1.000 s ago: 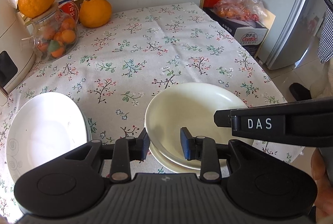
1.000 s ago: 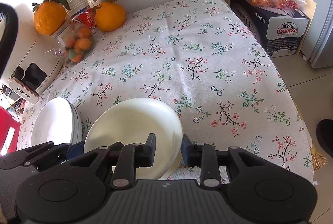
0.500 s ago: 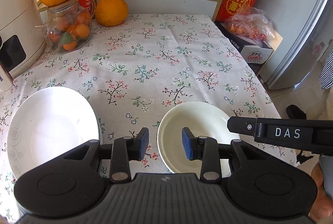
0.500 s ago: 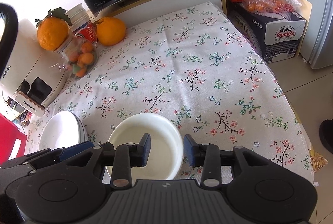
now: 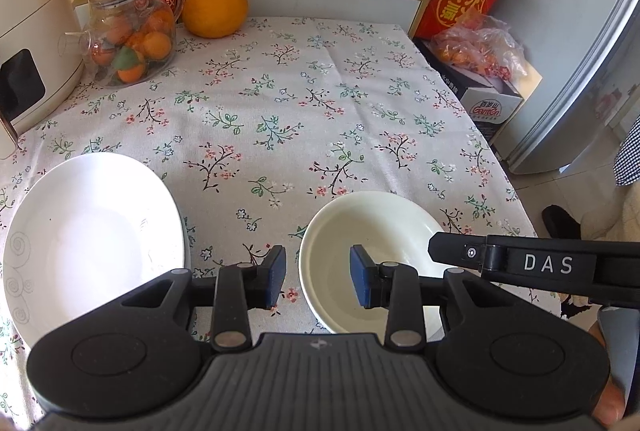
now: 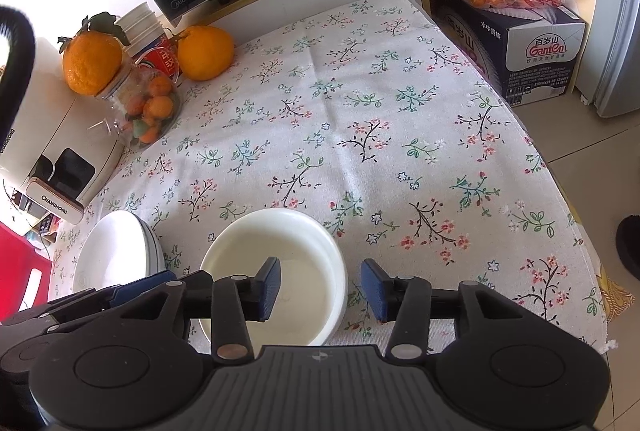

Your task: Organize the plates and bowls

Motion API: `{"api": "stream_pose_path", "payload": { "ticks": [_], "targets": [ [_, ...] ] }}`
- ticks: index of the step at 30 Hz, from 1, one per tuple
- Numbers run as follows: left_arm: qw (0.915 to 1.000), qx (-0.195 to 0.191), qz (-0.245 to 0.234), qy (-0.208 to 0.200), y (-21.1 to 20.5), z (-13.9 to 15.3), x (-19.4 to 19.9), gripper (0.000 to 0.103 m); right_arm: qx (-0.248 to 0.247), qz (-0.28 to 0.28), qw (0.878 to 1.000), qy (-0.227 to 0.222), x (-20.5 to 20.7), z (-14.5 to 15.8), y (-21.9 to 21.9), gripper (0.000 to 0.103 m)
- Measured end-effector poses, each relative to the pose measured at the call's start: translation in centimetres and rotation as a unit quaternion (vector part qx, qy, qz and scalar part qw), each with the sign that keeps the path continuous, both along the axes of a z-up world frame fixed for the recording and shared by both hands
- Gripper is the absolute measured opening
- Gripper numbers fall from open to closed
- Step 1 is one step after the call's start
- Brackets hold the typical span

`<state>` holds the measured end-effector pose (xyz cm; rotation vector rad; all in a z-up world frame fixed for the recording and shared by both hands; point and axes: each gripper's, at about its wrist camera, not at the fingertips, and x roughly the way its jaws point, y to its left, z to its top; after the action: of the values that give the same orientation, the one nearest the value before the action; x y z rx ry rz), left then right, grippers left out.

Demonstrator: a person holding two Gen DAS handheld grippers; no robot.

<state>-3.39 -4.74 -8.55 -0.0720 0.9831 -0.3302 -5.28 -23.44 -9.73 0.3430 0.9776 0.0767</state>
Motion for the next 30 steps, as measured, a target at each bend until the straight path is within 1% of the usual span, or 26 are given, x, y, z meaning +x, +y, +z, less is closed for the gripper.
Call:
{"api": "stream_pose_path", "payload": {
  "ticks": [4, 7, 11, 13, 17, 21, 28, 30],
  "targets": [
    [0.9999, -0.004, 0.002, 0.011, 0.1, -0.4, 0.2, 0.033, -0.009, 0.003, 1.0, 0.009, 0.2, -0.4, 0.2, 0.044],
    [0.9999, -0.007, 0.001, 0.014, 0.2, -0.4, 0.2, 0.033, -0.006, 0.002, 1.0, 0.008, 0.1, -0.4, 0.1, 0.043],
    [0.9998, -0.009, -0.005, 0.015, 0.0, -0.6, 0.2, 0.033, -0.006, 0.007, 1.0, 0.012, 0.1, -0.6, 0.2, 0.04],
    [0.9997, -0.006, -0.009, 0.02, -0.2, -0.9, 0.3, 0.033, -0.008, 0.01, 1.0, 0.016, 0.2, -0.7, 0.3, 0.036],
    [0.9996, 0.002, -0.014, 0.026, -0.7, -1.5, 0.4, 0.031, -0.017, 0.019, 0.999, 0.027, 0.4, -1.1, 0.7, 0.034],
    [0.9996, 0.008, -0.016, 0.023, -0.9, -1.6, 0.4, 0.031, -0.019, 0.021, 0.999, 0.03, 0.5, -1.3, 0.7, 0.032],
    [0.9994, 0.013, -0.016, 0.029, -0.9, -2.2, 0.6, 0.031, -0.029, 0.018, 0.998, 0.043, 0.9, -2.0, 0.6, 0.032],
    [0.9992, 0.008, -0.018, 0.034, -0.9, -2.4, 0.8, 0.031, -0.031, 0.021, 0.998, 0.046, 1.1, -2.2, 0.8, 0.032]
  ]
}}
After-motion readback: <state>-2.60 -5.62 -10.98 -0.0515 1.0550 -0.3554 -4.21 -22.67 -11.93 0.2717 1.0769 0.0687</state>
